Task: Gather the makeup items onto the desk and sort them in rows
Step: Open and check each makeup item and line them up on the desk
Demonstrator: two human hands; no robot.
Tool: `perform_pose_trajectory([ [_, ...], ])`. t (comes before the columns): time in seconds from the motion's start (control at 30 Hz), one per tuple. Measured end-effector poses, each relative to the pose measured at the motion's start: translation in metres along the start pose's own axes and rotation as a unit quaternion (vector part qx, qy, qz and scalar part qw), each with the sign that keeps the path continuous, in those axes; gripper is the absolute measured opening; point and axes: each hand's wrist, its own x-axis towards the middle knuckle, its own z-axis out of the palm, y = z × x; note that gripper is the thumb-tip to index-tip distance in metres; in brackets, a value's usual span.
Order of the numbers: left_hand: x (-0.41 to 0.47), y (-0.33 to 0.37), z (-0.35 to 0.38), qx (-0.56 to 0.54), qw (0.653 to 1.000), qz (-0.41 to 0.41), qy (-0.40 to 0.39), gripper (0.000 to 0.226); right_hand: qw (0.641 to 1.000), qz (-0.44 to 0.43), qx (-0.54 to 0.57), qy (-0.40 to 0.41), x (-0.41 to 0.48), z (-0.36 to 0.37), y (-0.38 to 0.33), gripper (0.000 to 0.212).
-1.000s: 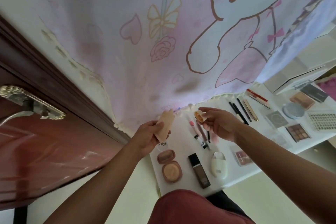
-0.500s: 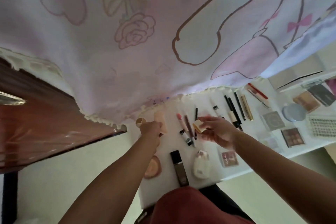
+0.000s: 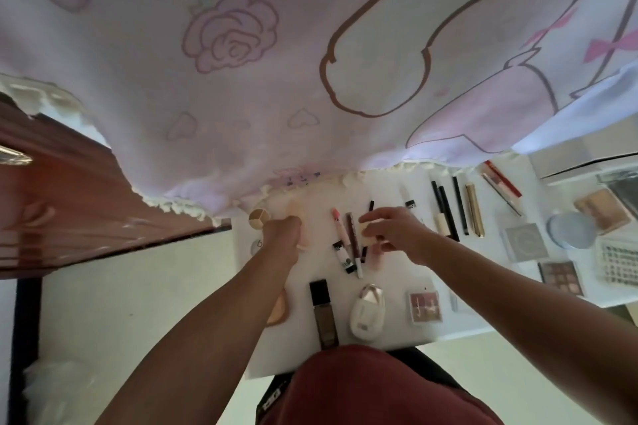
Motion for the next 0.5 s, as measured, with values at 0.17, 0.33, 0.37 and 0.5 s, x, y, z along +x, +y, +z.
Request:
perform_pose_trajectory([
  [0.17,0.005,0.008,-0.016,0.038,0.998,0.023,-0.034,0.016,0.999,0.010,-0.030,0.014,0.006,0.020,-0.003,0.022],
  [0.33,0.011,0.020,-0.041,0.073,0.993,0.087,-0.034,0.016,0.994,-0.020,-0.102,-0.016,0.011,0.053,0.000,0.019],
  [0.37,0.012,0.022,-0.047,0.078,0.991,0.099,-0.035,0.017,0.989,-0.036,-0.141,-0.014,0.013,0.061,0.001,0.019],
  [0.5,0.007,0.026,-0.075,0.082,0.986,0.132,-0.054,0.012,0.959,-0.099,-0.263,0.029,0.028,0.091,0.010,0.029],
])
